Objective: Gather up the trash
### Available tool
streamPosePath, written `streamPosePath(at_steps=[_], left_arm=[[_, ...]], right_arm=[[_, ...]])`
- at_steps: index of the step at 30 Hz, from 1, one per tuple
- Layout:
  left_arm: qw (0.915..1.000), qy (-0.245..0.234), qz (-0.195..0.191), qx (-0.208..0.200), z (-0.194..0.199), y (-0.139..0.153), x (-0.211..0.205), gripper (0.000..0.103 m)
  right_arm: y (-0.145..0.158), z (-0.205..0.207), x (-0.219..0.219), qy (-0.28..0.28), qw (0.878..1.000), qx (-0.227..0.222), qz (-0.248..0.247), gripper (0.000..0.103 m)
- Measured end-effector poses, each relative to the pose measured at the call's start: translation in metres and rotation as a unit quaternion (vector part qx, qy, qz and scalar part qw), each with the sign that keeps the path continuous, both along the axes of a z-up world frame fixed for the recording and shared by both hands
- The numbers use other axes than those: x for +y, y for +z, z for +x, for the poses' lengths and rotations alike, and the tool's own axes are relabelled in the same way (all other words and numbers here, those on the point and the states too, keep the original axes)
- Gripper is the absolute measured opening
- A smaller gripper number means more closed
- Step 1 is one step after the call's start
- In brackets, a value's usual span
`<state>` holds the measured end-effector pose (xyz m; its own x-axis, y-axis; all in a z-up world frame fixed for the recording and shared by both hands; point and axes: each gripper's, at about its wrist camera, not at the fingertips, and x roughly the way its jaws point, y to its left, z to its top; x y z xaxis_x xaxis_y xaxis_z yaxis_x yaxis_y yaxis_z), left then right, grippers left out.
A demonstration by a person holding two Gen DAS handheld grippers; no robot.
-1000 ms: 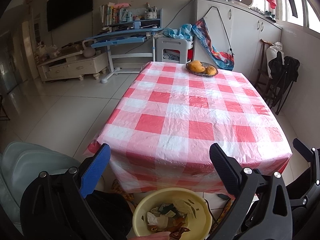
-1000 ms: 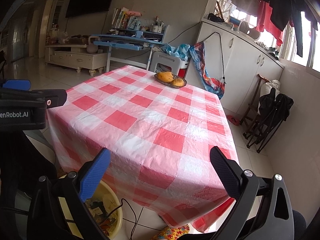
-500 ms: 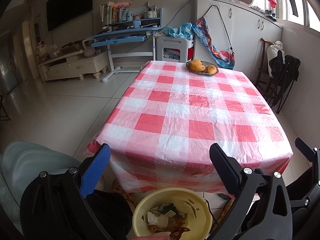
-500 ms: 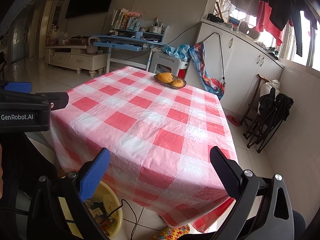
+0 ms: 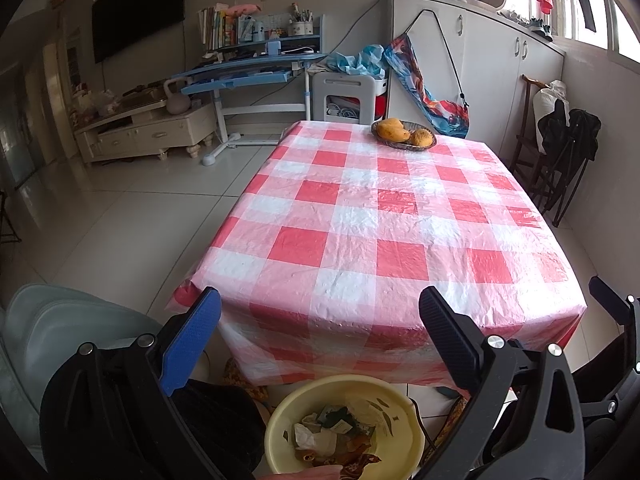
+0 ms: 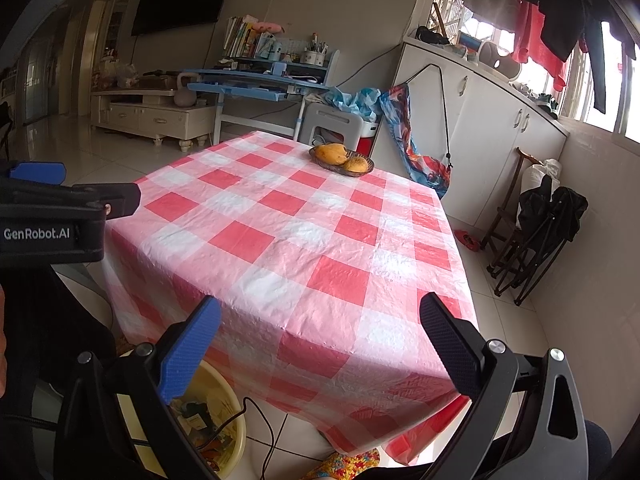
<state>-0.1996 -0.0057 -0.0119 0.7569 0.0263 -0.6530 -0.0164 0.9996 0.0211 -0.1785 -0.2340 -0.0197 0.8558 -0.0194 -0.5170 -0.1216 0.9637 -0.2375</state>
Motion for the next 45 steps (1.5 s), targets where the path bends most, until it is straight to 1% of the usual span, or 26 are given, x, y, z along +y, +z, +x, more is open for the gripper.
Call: streamPosePath(at_steps=[2, 6, 26, 32, 45], left_arm=[[1.0000, 0.000, 0.000, 0.000, 0.000, 0.000, 0.000, 0.096], [1.0000, 0.000, 0.001, 0.000, 0.000, 0.000, 0.000, 0.096], [1.0000, 0.000, 0.000, 0.001, 0.001, 0.001, -0.001, 0.096], [1.0000, 0.000, 0.002, 0.001, 0.001, 0.001, -0.001, 0.096], [1.0000, 0.000, 0.002, 0.001, 0.001, 0.001, -0.001, 0.096]], right_arm=[[-0.001, -0.001, 0.006, 0.001, 1.000, 0.001, -0.001, 0.095], [-0.001, 0.002, 0.001, 0.001, 1.000, 0.001, -0.001, 0.095], [-0.002, 0.001, 0.004, 0.001, 1.000, 0.001, -0.003, 0.095], [-0.007, -0.001, 0.015, 0.002, 1.000, 0.002, -0.006, 0.095], [-0.006, -0.001, 0.014, 0.003, 1.000, 0.002, -0.006, 0.095]])
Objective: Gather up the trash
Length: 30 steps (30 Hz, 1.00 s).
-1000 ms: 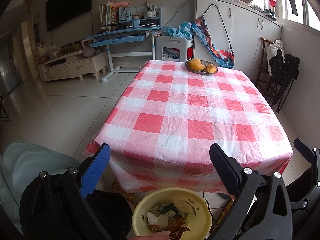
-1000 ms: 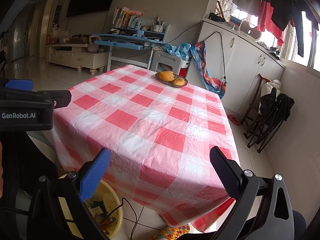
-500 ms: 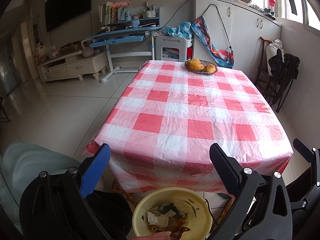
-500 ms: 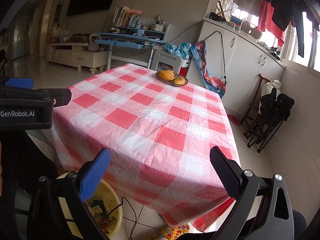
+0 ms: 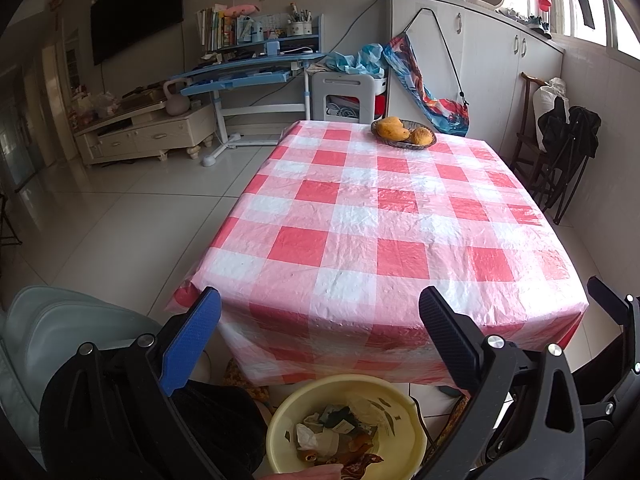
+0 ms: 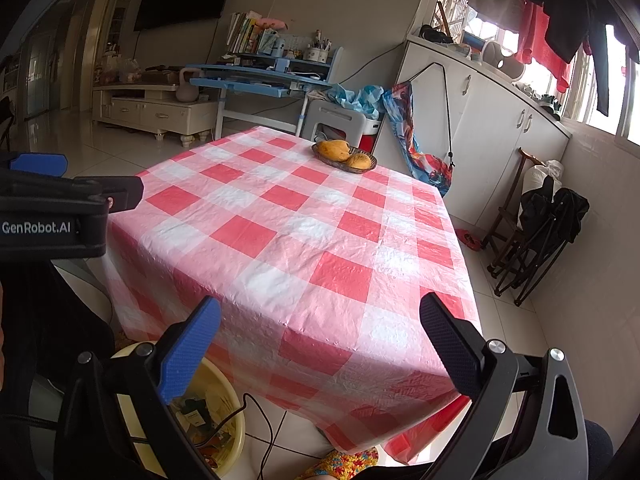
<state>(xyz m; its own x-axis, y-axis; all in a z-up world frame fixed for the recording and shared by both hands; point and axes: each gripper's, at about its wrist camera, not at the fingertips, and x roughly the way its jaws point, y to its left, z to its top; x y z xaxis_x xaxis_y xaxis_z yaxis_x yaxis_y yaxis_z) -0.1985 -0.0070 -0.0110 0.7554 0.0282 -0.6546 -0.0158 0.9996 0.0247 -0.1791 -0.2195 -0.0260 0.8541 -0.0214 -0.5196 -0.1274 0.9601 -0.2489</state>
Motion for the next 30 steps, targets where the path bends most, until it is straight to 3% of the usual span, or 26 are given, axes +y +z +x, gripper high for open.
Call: streamPosePath(at_steps=[30], left_arm=[[1.0000, 0.001, 0.001, 0.001, 0.0008, -0.0005, 0.0007, 0.096]], right_arm=[[-0.0005, 0.0005, 0.0011, 0.000, 1.000, 0.000, -0.002, 0.095]])
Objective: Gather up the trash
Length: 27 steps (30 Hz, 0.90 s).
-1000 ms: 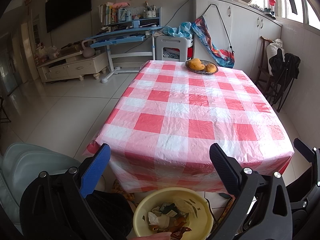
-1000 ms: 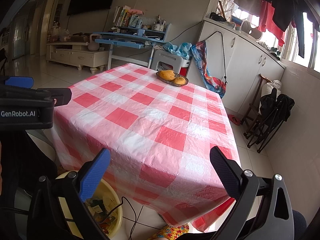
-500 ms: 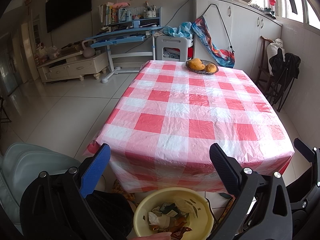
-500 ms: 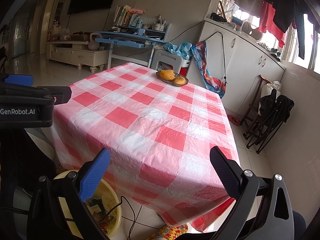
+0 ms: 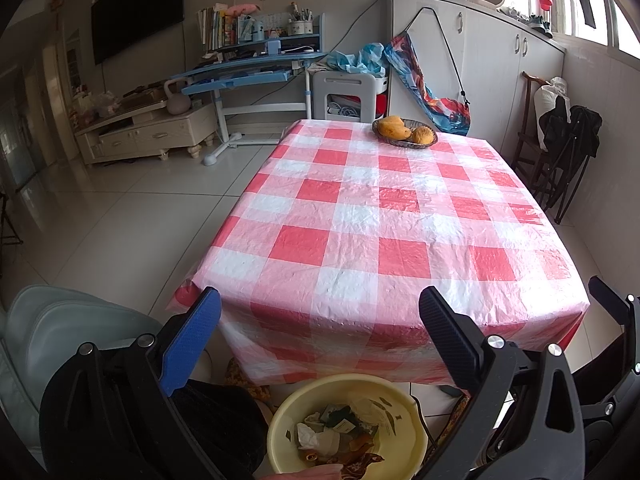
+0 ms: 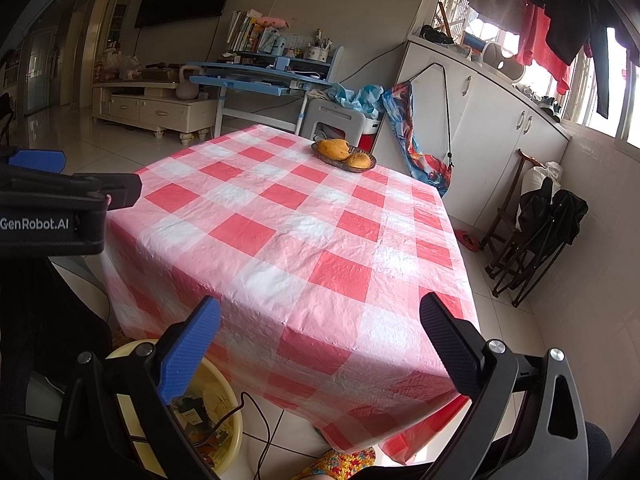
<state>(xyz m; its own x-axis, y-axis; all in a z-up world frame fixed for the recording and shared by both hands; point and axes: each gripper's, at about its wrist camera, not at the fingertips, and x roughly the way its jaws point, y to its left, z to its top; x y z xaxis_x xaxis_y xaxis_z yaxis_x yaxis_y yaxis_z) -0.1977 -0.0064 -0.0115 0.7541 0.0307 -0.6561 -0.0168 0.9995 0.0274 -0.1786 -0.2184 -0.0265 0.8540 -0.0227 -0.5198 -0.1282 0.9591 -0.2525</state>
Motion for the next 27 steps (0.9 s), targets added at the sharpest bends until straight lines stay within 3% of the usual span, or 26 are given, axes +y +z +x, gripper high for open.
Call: streamPosePath(at_steps=[23, 27], left_arm=[[1.0000, 0.002, -0.004, 0.002, -0.0007, -0.0053, 0.0009, 0.096], [0.9998, 0.002, 0.001, 0.018, 0.0016, -0.0062, 0.0008, 0.096]], right_arm=[[-0.0027, -0.0011, 0.0022, 0.001, 1.000, 0.001, -0.001, 0.095], [-0.0023, -0.0015, 0.0036, 0.000, 1.000, 0.001, -0.001, 0.095]])
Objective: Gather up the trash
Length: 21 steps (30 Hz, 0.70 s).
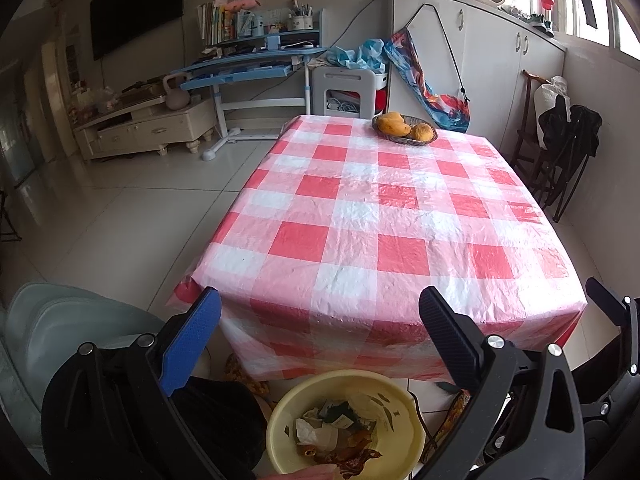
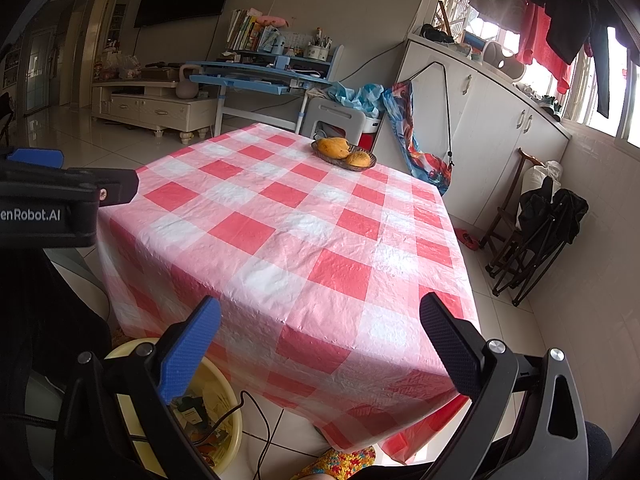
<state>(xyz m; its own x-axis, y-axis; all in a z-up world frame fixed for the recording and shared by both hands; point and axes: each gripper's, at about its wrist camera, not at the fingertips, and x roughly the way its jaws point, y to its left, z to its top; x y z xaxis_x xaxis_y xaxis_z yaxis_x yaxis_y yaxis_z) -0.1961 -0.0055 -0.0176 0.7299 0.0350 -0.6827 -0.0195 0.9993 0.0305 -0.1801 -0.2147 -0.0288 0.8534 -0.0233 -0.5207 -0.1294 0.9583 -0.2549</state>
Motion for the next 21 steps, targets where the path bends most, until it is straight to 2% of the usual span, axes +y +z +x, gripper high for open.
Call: streamPosePath(at_steps=[21], left_arm=[[0.9999, -0.006, 0.005, -0.009, -0.0032, 0.0091, -0.0042, 0.096]], right_arm=[[-0.0084, -0.0074, 0.0059, 0.003, 1.000, 0.001, -0.004, 0.095]])
